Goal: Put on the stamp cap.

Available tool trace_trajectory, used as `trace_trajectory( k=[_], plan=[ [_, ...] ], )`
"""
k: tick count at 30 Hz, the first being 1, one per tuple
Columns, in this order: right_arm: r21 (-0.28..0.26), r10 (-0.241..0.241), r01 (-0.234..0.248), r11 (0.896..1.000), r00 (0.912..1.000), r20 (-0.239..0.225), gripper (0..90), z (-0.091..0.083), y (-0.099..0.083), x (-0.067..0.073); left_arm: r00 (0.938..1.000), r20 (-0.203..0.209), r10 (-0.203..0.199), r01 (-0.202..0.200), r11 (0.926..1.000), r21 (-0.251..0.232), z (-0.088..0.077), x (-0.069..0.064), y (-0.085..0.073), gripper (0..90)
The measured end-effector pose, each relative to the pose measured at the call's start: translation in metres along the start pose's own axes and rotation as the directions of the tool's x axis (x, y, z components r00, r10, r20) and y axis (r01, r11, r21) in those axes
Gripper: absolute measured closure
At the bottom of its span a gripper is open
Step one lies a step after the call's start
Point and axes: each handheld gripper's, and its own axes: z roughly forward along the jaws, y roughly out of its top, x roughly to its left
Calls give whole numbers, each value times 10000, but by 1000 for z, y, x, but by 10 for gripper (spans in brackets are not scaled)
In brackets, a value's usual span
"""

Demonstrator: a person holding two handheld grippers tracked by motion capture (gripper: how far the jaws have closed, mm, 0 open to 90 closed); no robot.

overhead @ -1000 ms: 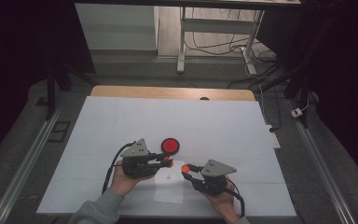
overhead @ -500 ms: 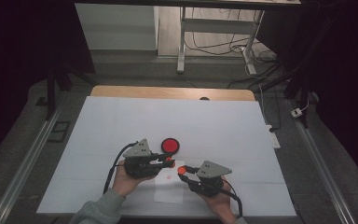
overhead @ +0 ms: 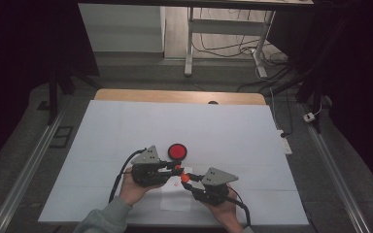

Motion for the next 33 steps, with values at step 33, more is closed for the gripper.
trace_trajectory(
  k=[33],
  plan=[
    [-164, -21, 20, 9999, 10000, -53, 647, 0, 1, 3, 9997, 206, 106, -113, 9994, 335, 12, -6, -4, 721]
  ],
)
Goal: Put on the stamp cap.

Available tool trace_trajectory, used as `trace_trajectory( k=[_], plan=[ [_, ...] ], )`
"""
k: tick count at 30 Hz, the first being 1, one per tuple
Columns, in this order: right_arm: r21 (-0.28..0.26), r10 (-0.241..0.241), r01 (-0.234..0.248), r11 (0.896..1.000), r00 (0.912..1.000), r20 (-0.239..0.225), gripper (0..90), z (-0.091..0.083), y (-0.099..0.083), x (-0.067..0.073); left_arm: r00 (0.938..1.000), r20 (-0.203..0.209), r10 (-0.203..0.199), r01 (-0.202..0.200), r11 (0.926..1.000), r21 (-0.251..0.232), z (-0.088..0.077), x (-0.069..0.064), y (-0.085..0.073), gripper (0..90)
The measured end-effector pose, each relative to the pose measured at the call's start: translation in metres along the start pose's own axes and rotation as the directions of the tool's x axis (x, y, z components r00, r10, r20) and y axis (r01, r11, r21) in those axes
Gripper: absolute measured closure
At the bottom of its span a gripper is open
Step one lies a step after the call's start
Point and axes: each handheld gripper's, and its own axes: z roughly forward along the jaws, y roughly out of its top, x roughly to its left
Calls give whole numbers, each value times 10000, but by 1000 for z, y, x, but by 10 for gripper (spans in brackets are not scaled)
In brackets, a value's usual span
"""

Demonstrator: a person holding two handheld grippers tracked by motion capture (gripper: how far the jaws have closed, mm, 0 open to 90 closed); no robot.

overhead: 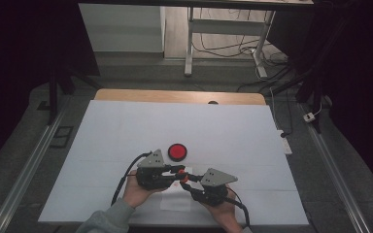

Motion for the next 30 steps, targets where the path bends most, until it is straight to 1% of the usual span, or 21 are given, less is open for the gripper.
trace_trajectory(
  k=[3, 8, 12, 13, 18, 30],
  plan=[
    [18, -15, 15, 10000, 10000, 48, 647, -1, 0, 0, 10000, 2, 14, -14, 10000, 43, 1, 0, 0, 721],
    [-75, 30, -30, 10000, 10000, -27, 647, 0, 0, 0, 10000, 5, 5, -5, 10000, 33, 2, -1, -1, 721],
    [-1, 25, -25, 10000, 10000, 38, 647, -1, 0, 0, 10000, 17, 24, -24, 10000, 21, 2, -1, -1, 721],
    [-84, 67, -67, 9999, 10000, -29, 646, -1, 0, 0, 10000, 18, 34, -34, 10000, 35, 2, -1, -1, 721],
    [-132, 146, -147, 9998, 9999, -55, 647, -2, 0, -1, 10000, -15, 35, -35, 10000, 22, 2, -1, -2, 722],
    [-94, 159, -159, 9998, 9999, -22, 648, -2, 1, -1, 10000, 15, 46, -46, 10000, -20, 3, -1, -3, 722]
  ],
)
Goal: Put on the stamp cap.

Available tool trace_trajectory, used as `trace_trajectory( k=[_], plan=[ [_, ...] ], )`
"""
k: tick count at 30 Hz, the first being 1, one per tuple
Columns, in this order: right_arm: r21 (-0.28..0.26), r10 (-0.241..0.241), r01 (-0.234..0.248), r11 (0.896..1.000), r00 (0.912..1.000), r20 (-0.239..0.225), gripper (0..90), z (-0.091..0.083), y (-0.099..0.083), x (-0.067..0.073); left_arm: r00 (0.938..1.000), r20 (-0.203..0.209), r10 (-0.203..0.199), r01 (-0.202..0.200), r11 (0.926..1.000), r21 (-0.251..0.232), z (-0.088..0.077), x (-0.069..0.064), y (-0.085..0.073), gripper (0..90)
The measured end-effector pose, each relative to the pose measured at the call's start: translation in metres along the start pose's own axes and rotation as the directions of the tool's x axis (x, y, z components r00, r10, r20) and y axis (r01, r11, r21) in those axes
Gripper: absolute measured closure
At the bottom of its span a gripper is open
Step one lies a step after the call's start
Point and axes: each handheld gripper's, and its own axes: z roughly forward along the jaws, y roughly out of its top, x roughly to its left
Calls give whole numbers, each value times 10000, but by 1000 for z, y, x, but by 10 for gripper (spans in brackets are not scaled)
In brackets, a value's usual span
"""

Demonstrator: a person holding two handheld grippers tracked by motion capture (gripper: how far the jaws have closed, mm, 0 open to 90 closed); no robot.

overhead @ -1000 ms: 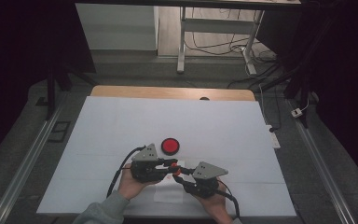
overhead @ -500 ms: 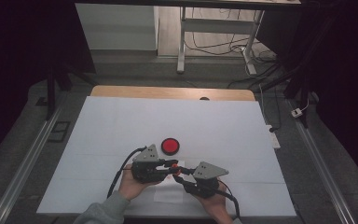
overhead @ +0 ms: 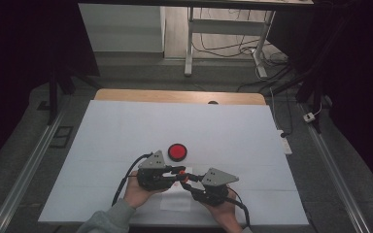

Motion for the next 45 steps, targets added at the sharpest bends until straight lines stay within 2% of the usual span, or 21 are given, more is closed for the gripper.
trace_trajectory(
  k=[20, 45],
  plan=[
    [41, -7, 6, 10000, 10000, 42, 649, -2, 1, 0, 10000, -15, 65, -66, 9999, -114, 0, -1, -1, 725],
    [6, 55, -55, 10000, 10000, 39, 649, -2, 0, 0, 10000, -4, -42, 42, 9998, -209, 3, -1, -4, 727]
  ],
)
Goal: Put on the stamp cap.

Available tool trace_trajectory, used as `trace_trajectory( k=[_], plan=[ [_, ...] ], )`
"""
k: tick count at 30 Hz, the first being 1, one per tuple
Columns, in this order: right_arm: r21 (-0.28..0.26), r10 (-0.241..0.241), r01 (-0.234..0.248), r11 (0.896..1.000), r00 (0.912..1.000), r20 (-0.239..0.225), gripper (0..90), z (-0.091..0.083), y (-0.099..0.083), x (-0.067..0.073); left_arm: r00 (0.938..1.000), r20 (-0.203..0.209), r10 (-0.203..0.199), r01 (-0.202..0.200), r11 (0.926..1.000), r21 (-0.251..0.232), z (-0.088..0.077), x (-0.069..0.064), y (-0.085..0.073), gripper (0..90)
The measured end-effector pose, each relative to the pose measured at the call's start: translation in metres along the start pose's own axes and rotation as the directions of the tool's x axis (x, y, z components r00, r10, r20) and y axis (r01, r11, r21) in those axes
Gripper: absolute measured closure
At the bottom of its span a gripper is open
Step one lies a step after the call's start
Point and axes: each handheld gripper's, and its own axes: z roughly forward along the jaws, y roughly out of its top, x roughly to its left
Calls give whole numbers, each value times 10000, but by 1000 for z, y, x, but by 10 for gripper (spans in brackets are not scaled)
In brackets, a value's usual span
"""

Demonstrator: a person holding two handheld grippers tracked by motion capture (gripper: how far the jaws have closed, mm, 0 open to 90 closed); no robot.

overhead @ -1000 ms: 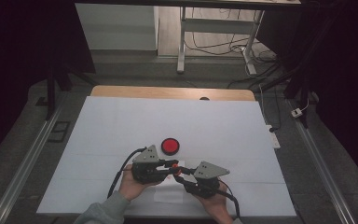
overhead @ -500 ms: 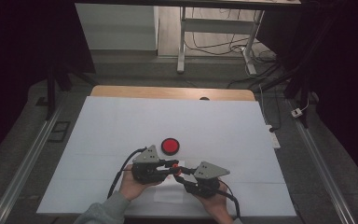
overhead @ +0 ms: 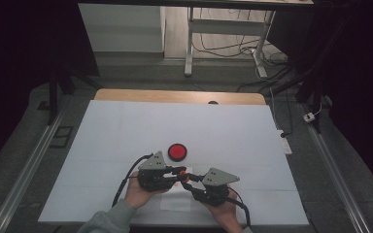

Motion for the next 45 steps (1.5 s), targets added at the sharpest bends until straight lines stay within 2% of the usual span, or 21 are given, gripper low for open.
trace_trajectory(
  k=[6, 13, 19, 38, 45],
  plan=[
    [38, 42, -42, 10000, 10000, -6, 648, 0, 0, 0, 9999, -89, 65, -65, 10000, -33, 2, -2, -2, 728],
    [143, -20, 20, 9999, 10000, -11, 648, 0, 0, 0, 10000, -52, -65, 65, 10000, -37, 2, -1, -3, 727],
    [305, -152, 151, 9994, 9999, 36, 647, 1, -1, 0, 9999, -137, -8, 9, 9999, 108, 4, -2, -3, 726],
    [166, -132, 131, 9998, 9999, 34, 632, 1, -2, 0, 9999, -140, -35, 35, 10000, 9, 3, -2, -2, 725],
    [130, -72, 72, 9999, 10000, -46, 567, 3, -3, 0, 10000, -13, -16, 16, 10000, 26, 3, -2, -2, 725]
  ],
)
